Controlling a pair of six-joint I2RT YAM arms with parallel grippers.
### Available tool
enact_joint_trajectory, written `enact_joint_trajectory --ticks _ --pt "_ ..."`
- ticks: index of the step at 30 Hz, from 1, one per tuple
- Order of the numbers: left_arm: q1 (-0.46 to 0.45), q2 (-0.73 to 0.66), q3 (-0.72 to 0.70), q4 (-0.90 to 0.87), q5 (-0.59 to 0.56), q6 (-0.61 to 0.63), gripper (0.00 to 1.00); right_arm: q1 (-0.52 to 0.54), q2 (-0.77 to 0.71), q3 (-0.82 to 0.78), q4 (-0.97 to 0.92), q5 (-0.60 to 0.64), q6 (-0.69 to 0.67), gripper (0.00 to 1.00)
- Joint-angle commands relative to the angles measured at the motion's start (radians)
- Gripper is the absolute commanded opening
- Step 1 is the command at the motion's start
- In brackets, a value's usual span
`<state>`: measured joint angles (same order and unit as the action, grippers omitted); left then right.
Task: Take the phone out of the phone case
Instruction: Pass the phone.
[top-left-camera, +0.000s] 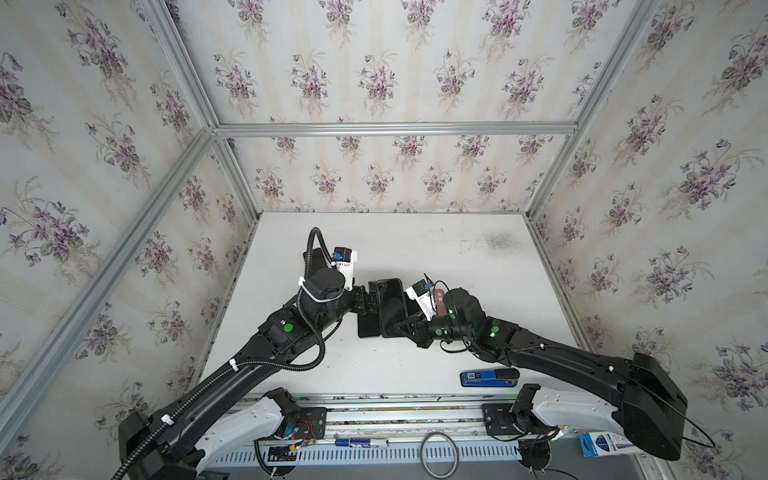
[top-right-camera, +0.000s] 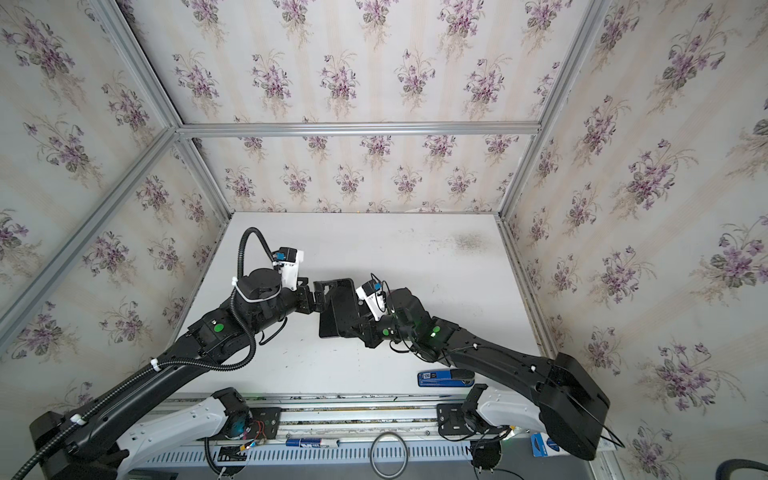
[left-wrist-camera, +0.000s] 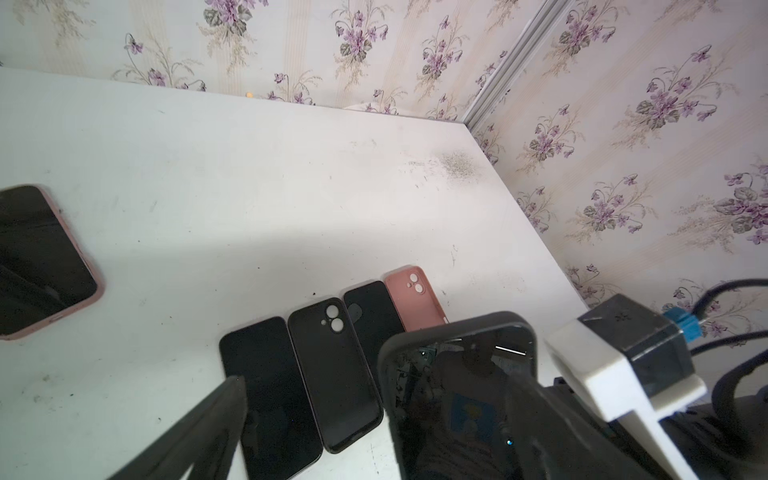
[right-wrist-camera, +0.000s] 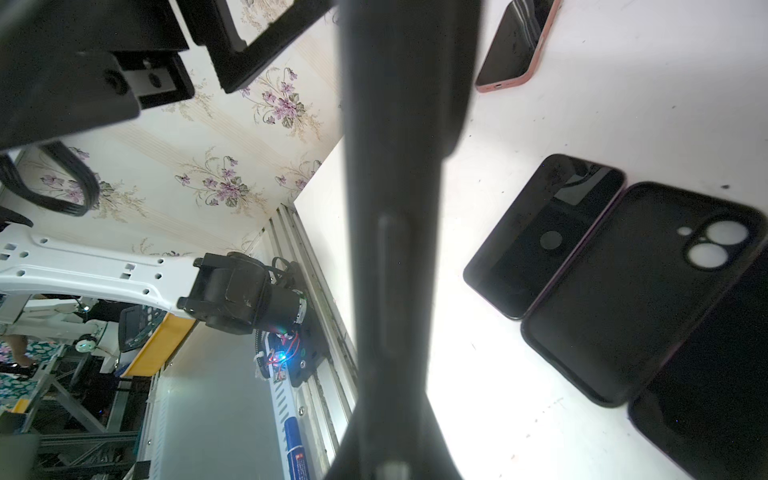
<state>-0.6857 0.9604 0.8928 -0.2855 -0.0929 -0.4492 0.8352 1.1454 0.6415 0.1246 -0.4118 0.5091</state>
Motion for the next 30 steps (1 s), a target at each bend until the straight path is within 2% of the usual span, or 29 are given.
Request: enact_joint_trajectory --ticks 1,7,12,14,18,21,25,30 --pt "0.022 -0.011 0.016 0.011 0.068 0.108 1.00 -0.038 -0.057 0.006 -0.010 0.009 -0.075 0.00" --pt "0.051 -0.021 0.041 0.011 0.188 0.248 1.00 -0.157 -0.175 -0.043 0.034 -0.065 -0.165 0.00" --pt "0.061 -0.010 0.046 0.024 0.322 0.329 0.99 -0.172 -0.241 -0.078 0.107 -0.152 -0.312 0.00" --pt "0.061 -0.007 0.040 0.047 0.423 0.333 1.00 -0.172 -0.251 -0.097 0.163 -0.215 -0.343 0.00" --pt "0.061 -0.025 0.006 0.119 0.573 0.331 1.00 -0.173 -0.262 -0.155 0.309 -0.285 -0.344 0.00" --pt "0.061 -0.054 -0.029 0.168 0.644 0.331 1.00 -0.173 -0.251 -0.185 0.401 -0.336 -0.329 0.00" --pt "0.061 -0.084 -0.075 0.251 0.757 0.330 1.00 -0.173 -0.218 -0.197 0.475 -0.399 -0.314 0.00" --pt "0.061 -0.073 -0.063 0.261 0.872 0.344 0.99 -0.173 -0.180 -0.204 0.525 -0.442 -0.320 0.00"
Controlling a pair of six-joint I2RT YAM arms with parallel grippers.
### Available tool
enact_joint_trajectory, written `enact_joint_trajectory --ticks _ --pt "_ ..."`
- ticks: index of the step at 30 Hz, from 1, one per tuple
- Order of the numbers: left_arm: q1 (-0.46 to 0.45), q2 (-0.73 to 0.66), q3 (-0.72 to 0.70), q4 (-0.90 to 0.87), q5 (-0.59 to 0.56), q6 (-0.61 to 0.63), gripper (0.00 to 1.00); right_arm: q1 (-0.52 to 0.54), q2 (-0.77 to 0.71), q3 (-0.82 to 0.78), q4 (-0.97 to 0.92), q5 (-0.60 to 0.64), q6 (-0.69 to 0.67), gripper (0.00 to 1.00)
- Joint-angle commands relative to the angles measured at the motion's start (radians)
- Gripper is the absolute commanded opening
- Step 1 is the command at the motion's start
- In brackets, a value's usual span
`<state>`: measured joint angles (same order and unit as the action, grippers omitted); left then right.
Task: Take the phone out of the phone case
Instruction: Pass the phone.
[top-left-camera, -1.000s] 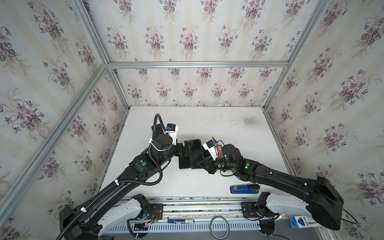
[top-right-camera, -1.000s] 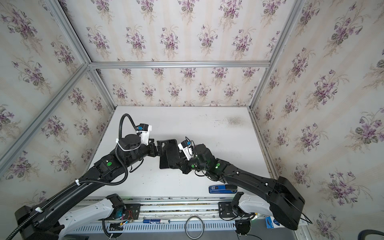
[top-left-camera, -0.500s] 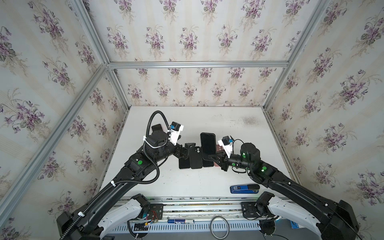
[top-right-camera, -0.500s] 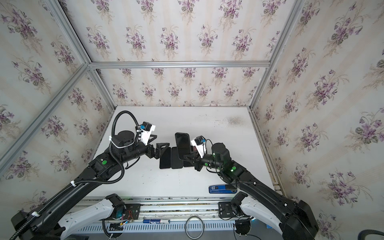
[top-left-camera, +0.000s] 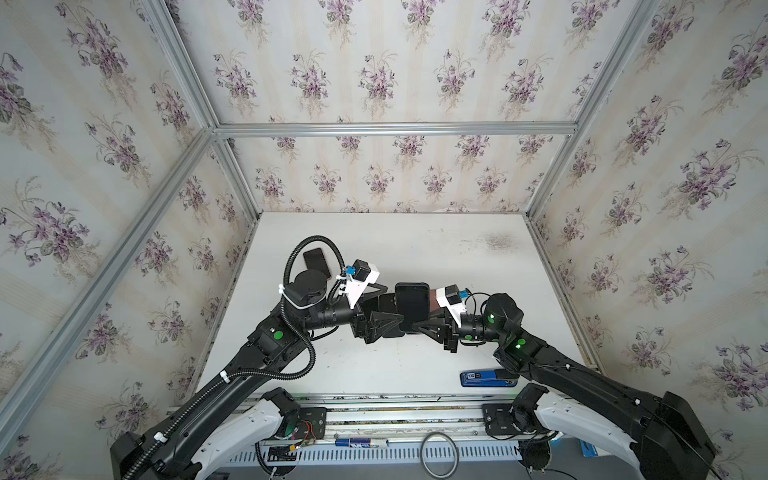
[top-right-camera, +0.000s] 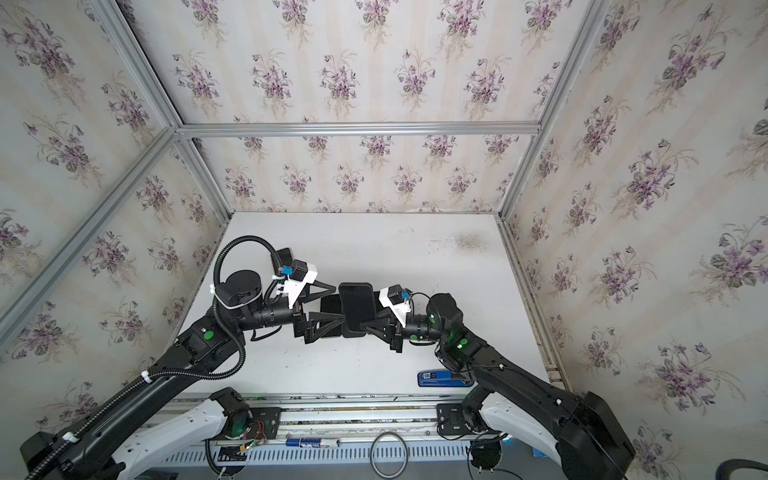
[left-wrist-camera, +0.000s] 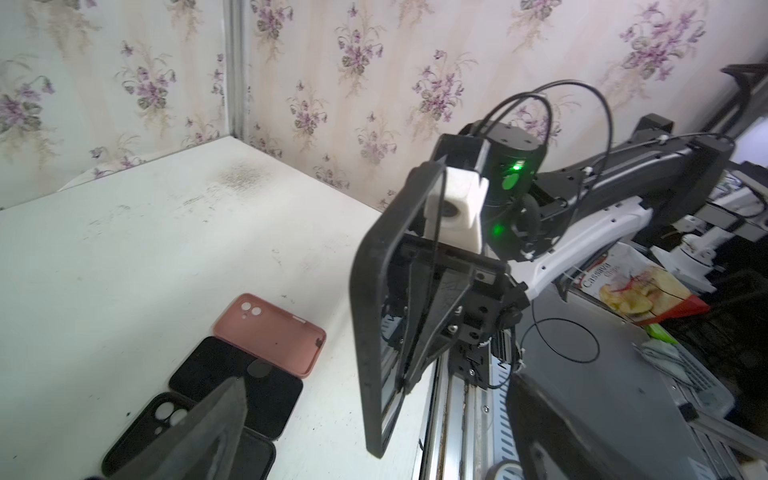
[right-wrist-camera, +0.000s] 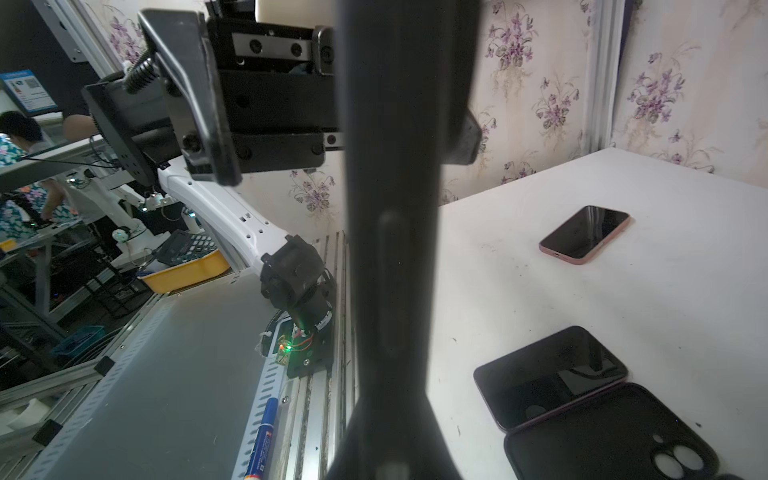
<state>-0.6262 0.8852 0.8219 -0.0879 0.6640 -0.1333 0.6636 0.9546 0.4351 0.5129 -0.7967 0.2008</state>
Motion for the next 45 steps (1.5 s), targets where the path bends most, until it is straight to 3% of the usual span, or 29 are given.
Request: enact_joint_trajectory --ticks 1,4,6,10,22,26,34,35,38,39,42,45 --pt "0.001 0.004 0.011 0.063 0.129 0.029 0.99 -0.001 0.016 0.002 0.136 -0.058 -0.017 0.00" --pt "0.002 0.004 0.020 0.063 0.141 0.040 0.98 -0.002 0.028 0.001 0.135 -0.056 -0.033 0.00" --pt "0.002 0.011 0.030 0.063 0.147 0.045 0.92 -0.003 0.037 0.003 0.140 -0.056 -0.035 0.00" --pt "0.001 0.036 0.053 0.063 0.158 0.051 0.68 -0.004 0.056 0.005 0.152 -0.064 -0.034 0.00" --pt "0.001 0.131 0.134 0.037 0.222 0.070 0.32 -0.005 0.076 -0.014 0.167 -0.072 -0.032 0.00" --pt "0.002 0.154 0.149 0.016 0.246 0.070 0.09 -0.008 0.073 -0.028 0.173 -0.062 -0.035 0.00" --pt "0.002 0.161 0.147 -0.012 0.212 0.059 0.00 -0.012 0.052 -0.036 0.161 -0.036 -0.021 0.00" --pt "0.002 0.163 0.153 -0.019 0.197 0.053 0.00 -0.012 0.044 -0.035 0.151 -0.014 -0.011 0.08" --pt "0.005 0.156 0.169 -0.023 0.092 0.005 0.00 -0.012 0.007 -0.047 0.148 0.054 0.051 0.73" --pt "0.005 0.148 0.175 -0.019 0.032 -0.029 0.00 -0.012 -0.014 -0.054 0.143 0.104 0.088 0.83" --pt "0.005 0.118 0.173 0.062 -0.078 -0.172 0.00 -0.012 -0.082 -0.076 0.120 0.257 0.195 0.93" --pt "0.005 0.065 0.151 0.142 -0.261 -0.352 0.00 -0.012 -0.119 -0.085 0.097 0.350 0.325 0.94"
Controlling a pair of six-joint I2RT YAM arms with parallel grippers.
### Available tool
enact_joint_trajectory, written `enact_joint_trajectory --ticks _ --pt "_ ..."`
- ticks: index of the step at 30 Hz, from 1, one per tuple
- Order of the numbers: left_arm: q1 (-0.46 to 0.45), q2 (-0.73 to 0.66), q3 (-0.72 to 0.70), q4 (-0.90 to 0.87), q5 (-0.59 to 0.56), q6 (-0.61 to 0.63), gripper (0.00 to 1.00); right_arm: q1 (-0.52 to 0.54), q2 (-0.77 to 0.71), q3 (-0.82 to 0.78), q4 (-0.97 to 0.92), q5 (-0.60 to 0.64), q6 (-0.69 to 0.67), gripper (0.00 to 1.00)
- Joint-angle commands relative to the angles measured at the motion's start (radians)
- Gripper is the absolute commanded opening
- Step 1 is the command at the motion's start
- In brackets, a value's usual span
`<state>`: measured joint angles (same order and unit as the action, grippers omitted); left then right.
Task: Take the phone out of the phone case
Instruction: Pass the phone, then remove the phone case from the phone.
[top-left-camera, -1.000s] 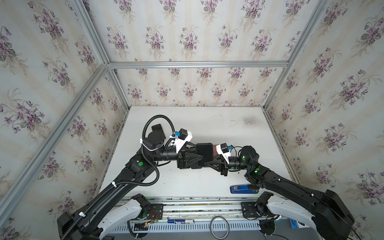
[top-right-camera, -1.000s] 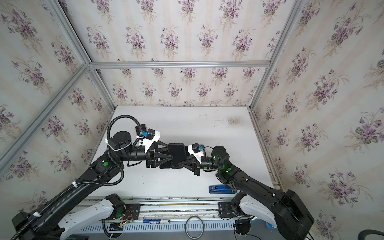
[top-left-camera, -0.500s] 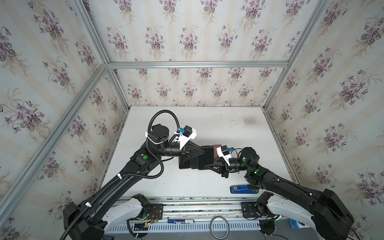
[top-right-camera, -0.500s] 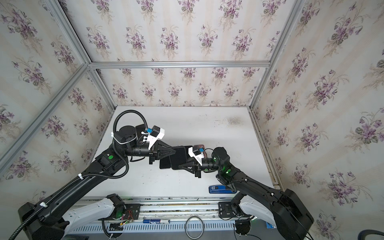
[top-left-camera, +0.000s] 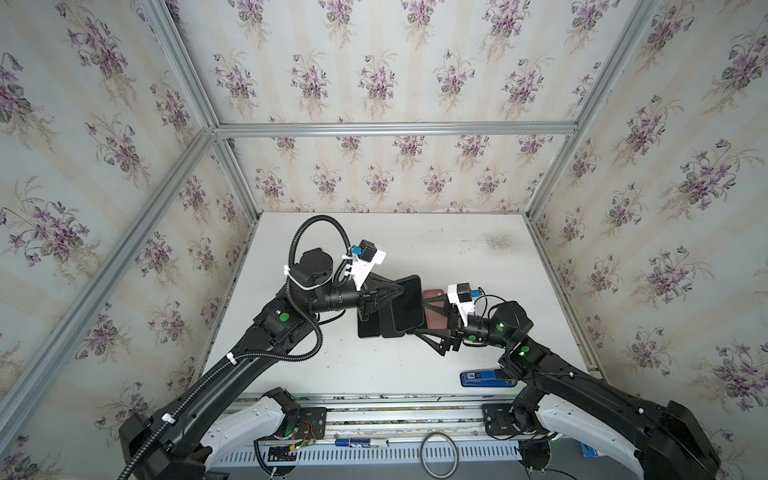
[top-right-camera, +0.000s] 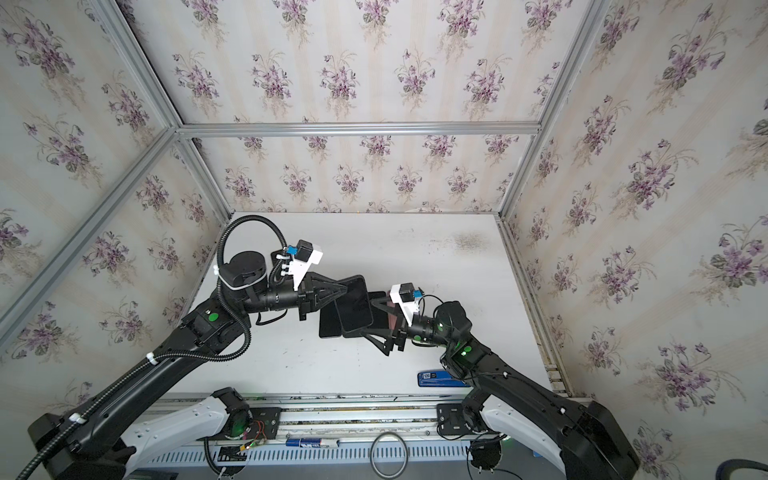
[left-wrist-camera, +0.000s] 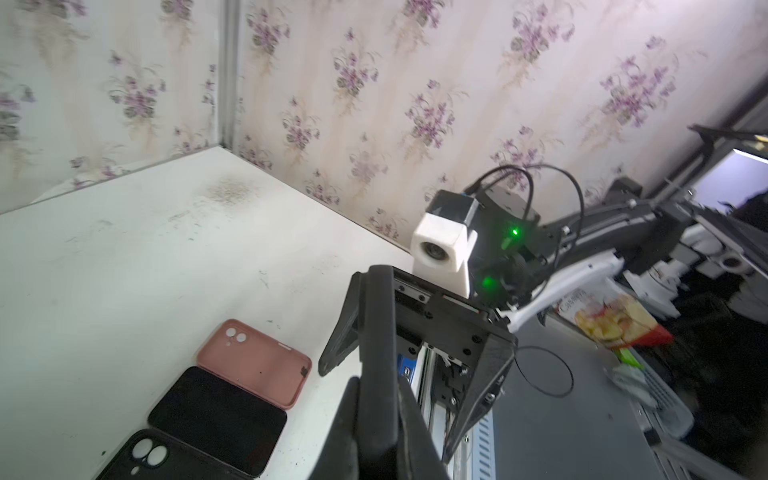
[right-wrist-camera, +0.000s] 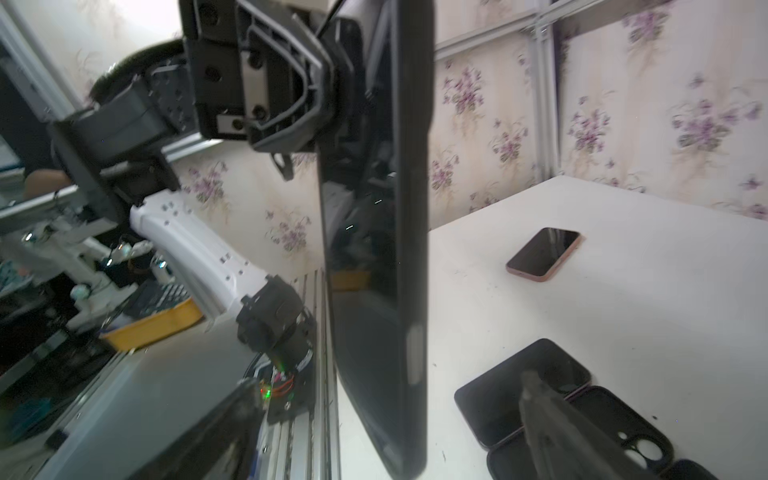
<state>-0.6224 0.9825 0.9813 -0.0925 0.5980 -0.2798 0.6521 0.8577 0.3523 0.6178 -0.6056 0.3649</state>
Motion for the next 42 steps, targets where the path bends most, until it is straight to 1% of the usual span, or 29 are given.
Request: enact_joint_trajectory --ticks 1,4,6,9,12,15,20,27,29,34,37,42 --pt "0.001 -0.052 -0.022 0.183 -0.228 -0.258 0.00 0.000 -0.024 0.000 -0.012 0.162 0.192 0.94" --pt "0.001 -0.102 -0.078 0.299 -0.332 -0.438 0.00 0.001 -0.013 -0.010 0.060 0.141 0.294 0.92" --pt "0.001 -0.130 -0.115 0.358 -0.403 -0.539 0.00 0.007 0.006 -0.040 0.191 0.127 0.365 0.92" --pt "0.001 -0.151 -0.152 0.407 -0.451 -0.655 0.00 0.014 0.035 -0.061 0.329 0.117 0.431 0.90" --pt "0.001 -0.157 -0.177 0.414 -0.485 -0.752 0.00 0.035 0.056 -0.060 0.395 0.122 0.453 0.90" --pt "0.001 -0.159 -0.222 0.468 -0.511 -0.832 0.00 0.058 0.089 -0.055 0.447 0.132 0.466 0.90" --pt "0.000 -0.164 -0.270 0.512 -0.537 -0.900 0.00 0.061 0.183 -0.047 0.584 0.118 0.523 0.87" --pt "0.001 -0.162 -0.293 0.533 -0.539 -0.927 0.00 0.063 0.341 -0.006 0.783 0.083 0.614 0.72" --pt "0.001 -0.164 -0.296 0.534 -0.540 -0.928 0.00 0.065 0.366 0.019 0.791 0.070 0.628 0.67" --pt "0.000 -0.166 -0.300 0.537 -0.541 -0.927 0.00 0.074 0.381 0.045 0.791 0.070 0.628 0.58" --pt "0.001 -0.172 -0.303 0.539 -0.547 -0.924 0.00 0.075 0.386 0.050 0.791 0.067 0.632 0.50" --pt "0.001 -0.180 -0.303 0.537 -0.552 -0.914 0.00 0.075 0.391 0.047 0.792 0.065 0.634 0.41"
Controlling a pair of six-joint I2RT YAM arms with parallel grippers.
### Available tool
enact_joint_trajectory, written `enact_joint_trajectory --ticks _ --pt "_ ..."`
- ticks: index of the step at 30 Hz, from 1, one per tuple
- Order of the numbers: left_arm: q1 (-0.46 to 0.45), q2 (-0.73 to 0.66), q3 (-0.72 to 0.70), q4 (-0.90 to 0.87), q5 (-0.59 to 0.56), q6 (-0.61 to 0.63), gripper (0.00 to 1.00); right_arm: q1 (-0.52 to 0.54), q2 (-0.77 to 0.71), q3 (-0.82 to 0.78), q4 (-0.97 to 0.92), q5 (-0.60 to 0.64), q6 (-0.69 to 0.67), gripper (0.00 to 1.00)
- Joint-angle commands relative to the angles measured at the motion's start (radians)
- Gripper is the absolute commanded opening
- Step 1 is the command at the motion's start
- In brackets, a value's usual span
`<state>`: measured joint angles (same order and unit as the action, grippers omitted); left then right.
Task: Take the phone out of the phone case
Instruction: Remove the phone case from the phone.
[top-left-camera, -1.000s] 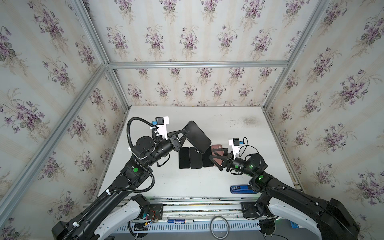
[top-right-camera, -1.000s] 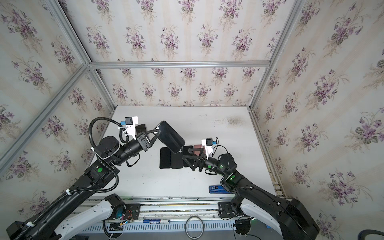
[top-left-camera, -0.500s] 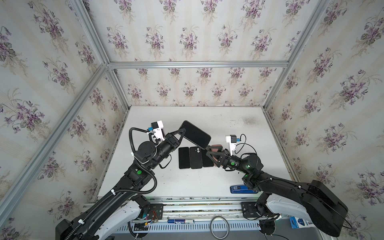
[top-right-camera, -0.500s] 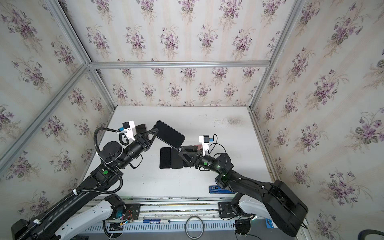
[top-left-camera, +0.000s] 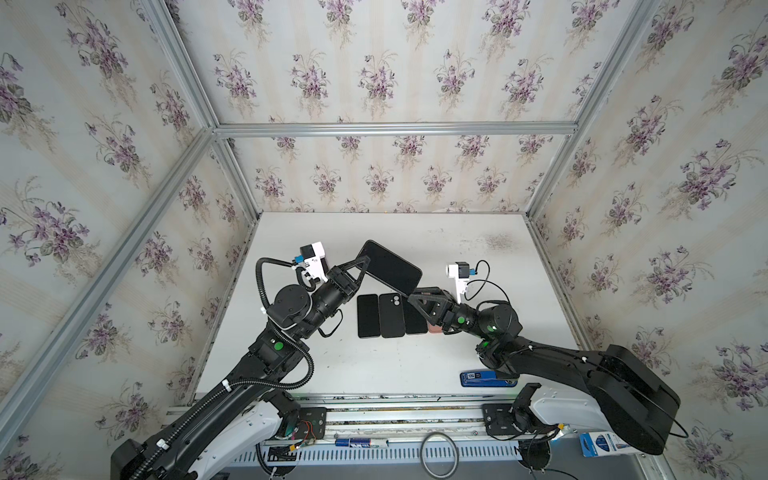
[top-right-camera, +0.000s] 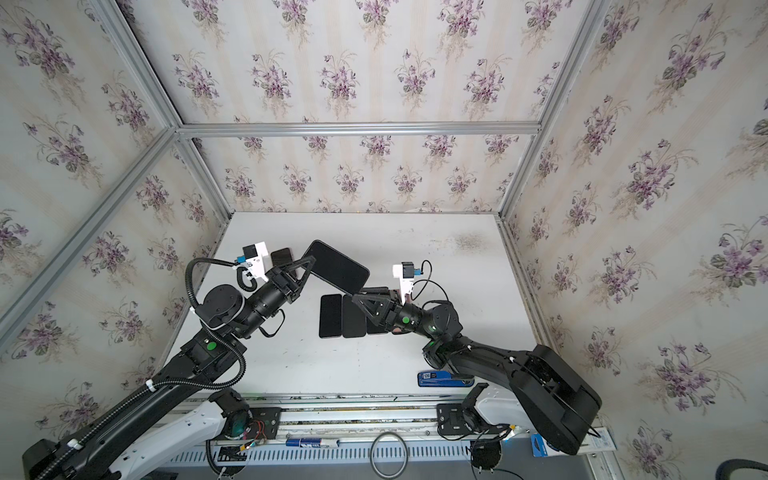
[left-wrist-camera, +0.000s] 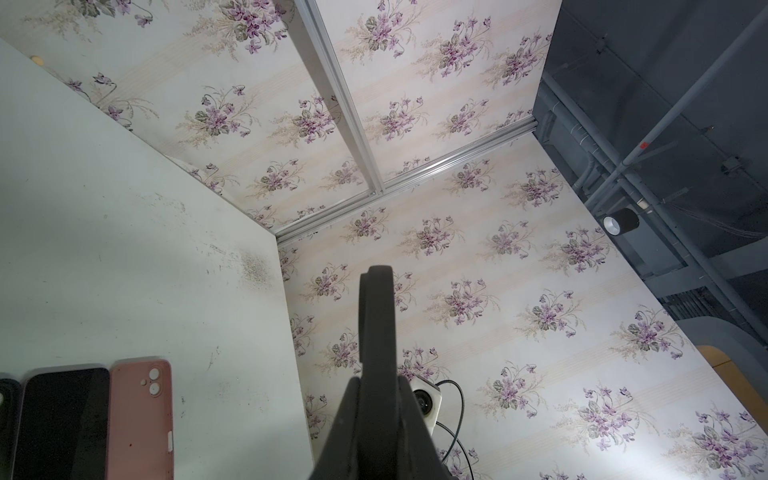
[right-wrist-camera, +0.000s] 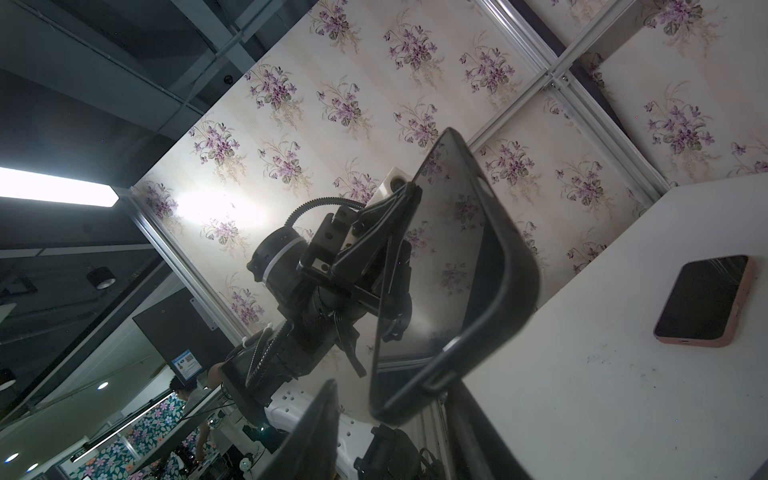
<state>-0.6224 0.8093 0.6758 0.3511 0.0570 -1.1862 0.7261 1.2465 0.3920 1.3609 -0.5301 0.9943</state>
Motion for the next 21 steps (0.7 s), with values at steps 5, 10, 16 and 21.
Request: enact_joint_trajectory --ticks 5,10,16,21 --pt "0.001 -0.007 0.001 0.093 -0.008 -0.006 0.00 0.002 0.014 0.016 0.048 -0.020 0.007 0.31" --pt "0.001 -0.004 0.001 0.102 0.006 0.003 0.00 0.003 0.027 0.027 0.048 -0.030 0.010 0.22" --pt "0.001 -0.003 0.000 0.099 0.010 0.012 0.00 0.004 0.037 0.027 0.049 -0.048 0.003 0.07" --pt "0.001 0.002 0.017 0.065 0.014 0.011 0.00 0.004 0.050 0.012 0.048 -0.079 -0.035 0.00"
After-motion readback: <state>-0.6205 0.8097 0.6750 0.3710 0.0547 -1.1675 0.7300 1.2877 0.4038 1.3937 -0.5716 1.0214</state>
